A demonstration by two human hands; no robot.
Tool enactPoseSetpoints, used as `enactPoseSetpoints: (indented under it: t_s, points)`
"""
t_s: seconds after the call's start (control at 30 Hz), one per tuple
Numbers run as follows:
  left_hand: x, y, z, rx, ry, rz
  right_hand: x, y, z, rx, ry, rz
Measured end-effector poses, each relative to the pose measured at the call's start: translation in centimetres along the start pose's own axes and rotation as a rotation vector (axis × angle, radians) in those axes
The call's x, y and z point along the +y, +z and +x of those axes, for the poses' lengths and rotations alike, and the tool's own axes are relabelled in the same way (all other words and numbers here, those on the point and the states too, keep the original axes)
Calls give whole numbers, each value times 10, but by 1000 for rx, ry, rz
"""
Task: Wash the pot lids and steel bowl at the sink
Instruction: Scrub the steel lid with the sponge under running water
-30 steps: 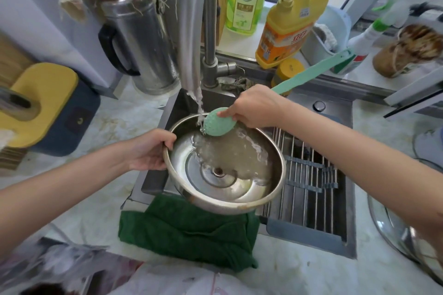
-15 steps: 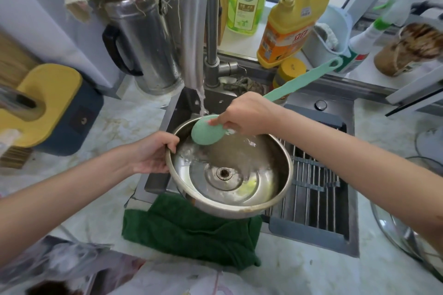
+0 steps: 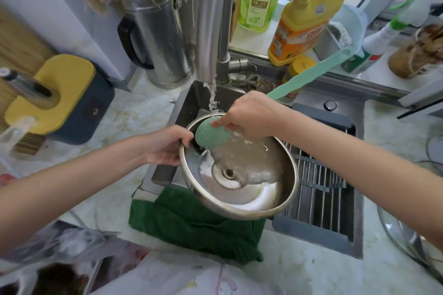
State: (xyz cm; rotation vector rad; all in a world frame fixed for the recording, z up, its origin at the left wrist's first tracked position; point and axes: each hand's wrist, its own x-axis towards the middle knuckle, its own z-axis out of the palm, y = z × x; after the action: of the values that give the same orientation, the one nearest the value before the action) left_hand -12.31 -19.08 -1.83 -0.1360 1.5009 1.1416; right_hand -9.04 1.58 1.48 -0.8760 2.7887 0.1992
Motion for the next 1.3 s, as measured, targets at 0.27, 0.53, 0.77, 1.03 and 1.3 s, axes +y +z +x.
enactPoseSetpoints:
  t_s: [0.27,0.53,0.77,1.03,1.3]
  points:
    - [-13,-8,10,-4,-56,-27,8,-11,1,-7,3,-33]
    - [-9,-8,12,-31,-29,-53,5,-4,-2,-71,21,-56]
    - [0,-13,6,9,14,36,25,18,0,-61,90,-76]
    - [-10,-8,24,182,157,-48,17,70,-26,-357,364,-70]
    - [-37,-11,62,351,197,-86,-48,129,-32,-497,414,959]
